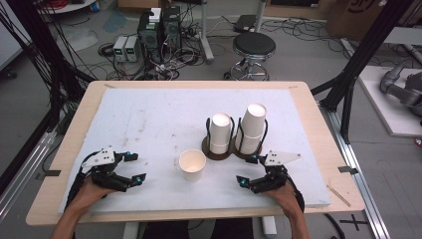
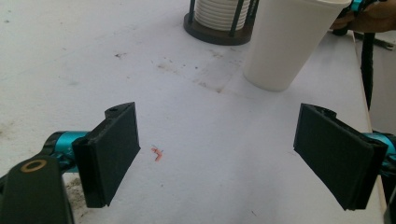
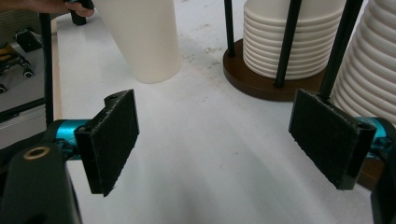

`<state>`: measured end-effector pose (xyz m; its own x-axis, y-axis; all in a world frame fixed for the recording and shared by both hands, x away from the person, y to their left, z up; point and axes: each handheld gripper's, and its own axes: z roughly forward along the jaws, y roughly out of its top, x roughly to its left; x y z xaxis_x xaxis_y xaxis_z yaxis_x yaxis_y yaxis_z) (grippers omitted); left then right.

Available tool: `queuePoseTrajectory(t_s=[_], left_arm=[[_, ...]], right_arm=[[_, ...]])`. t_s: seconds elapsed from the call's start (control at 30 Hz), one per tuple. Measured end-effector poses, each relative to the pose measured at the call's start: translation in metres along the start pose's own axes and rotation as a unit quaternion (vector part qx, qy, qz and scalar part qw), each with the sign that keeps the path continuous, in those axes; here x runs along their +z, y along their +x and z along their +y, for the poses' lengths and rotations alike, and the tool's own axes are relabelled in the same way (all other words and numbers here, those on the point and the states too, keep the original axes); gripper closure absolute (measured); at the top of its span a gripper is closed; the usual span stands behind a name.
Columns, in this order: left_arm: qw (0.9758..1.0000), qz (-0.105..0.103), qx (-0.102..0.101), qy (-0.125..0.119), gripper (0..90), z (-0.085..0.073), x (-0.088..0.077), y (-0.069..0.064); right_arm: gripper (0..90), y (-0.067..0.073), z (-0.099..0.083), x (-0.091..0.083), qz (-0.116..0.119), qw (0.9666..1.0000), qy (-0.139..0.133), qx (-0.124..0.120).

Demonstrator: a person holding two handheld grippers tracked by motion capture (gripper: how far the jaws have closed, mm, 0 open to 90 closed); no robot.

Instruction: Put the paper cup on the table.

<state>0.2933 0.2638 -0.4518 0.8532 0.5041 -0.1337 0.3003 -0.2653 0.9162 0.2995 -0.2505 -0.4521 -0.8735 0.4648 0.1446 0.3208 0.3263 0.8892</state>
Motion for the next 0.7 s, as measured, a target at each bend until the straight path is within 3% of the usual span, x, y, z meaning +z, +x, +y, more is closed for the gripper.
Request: queuePoseTrajectory(t_s=[0.7], left_arm=[[0.9999, -0.008, -0.009, -0.004, 14.6, -0.0007, -0.001, 0.002]], right_arm=[[16.6, 0.0005, -0.0006, -0.0012, -0.003, 1.0, -0.006, 0.002]])
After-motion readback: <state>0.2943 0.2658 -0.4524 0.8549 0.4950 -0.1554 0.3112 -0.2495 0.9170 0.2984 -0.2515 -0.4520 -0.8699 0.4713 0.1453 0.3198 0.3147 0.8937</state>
